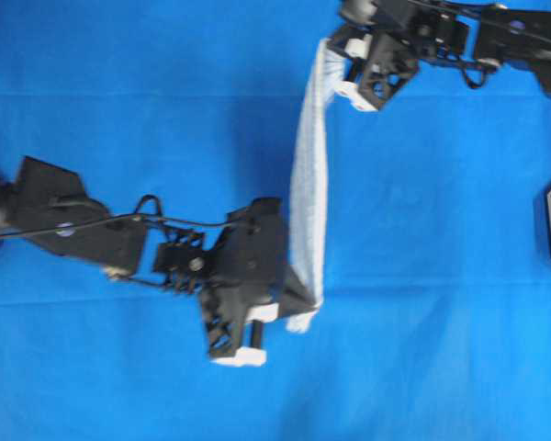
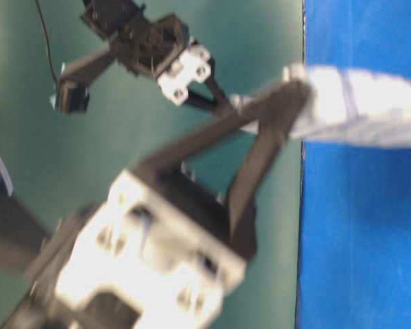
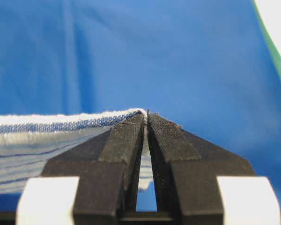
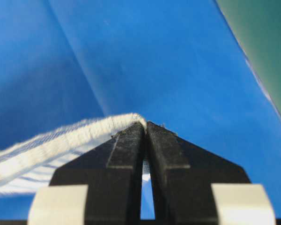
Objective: Fold the blue towel.
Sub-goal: 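Rotate the held strip vertical, left gripper swinging down, right gripper up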
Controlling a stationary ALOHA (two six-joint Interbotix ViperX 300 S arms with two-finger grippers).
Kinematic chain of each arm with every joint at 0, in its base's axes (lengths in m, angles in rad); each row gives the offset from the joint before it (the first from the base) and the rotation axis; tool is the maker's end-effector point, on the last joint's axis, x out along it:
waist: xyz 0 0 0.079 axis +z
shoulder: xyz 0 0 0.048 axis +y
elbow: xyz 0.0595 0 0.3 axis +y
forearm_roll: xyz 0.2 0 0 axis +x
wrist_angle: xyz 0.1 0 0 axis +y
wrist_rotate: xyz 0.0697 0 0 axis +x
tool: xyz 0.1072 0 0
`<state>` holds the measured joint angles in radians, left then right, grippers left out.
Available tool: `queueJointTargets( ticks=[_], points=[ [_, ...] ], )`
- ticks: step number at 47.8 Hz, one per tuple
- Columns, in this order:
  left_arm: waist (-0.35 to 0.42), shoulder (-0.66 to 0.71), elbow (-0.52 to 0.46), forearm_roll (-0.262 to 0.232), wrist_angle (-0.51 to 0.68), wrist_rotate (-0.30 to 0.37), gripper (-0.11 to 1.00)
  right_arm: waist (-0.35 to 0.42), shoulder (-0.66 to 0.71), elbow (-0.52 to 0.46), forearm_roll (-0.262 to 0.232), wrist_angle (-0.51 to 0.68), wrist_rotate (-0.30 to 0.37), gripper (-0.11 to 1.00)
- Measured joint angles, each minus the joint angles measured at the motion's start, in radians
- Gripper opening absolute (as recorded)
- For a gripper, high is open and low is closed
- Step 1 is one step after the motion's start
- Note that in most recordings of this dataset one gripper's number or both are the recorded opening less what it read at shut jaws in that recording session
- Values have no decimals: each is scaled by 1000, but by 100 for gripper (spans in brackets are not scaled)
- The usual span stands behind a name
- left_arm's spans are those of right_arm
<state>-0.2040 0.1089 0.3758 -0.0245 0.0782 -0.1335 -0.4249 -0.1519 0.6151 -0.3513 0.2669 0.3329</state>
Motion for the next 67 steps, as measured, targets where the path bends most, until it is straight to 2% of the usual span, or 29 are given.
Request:
queueJointTargets(
  ticks=[9, 19, 32, 47, 50, 67],
  points=[
    [12, 100, -103, 0, -23, 60, 2, -5, -94, 87, 0, 3, 2, 3],
    [12, 115, -124, 0, -32, 63, 2, -6, -75, 75, 0, 3, -9, 3],
    [-2, 63, 9, -5, -63, 34, 2, -6, 78, -43, 0, -17, -14, 3],
    [-26, -32, 190, -8, -83, -117, 2, 2, 199, -155, 0, -37, -25, 3],
    [-29, -44, 216, -6, -83, -127, 2, 3, 209, -167, 0, -46, -35, 3],
    [-29, -57, 242, -6, -84, -132, 2, 11, 252, -186, 0, -64, -46, 3]
  ],
)
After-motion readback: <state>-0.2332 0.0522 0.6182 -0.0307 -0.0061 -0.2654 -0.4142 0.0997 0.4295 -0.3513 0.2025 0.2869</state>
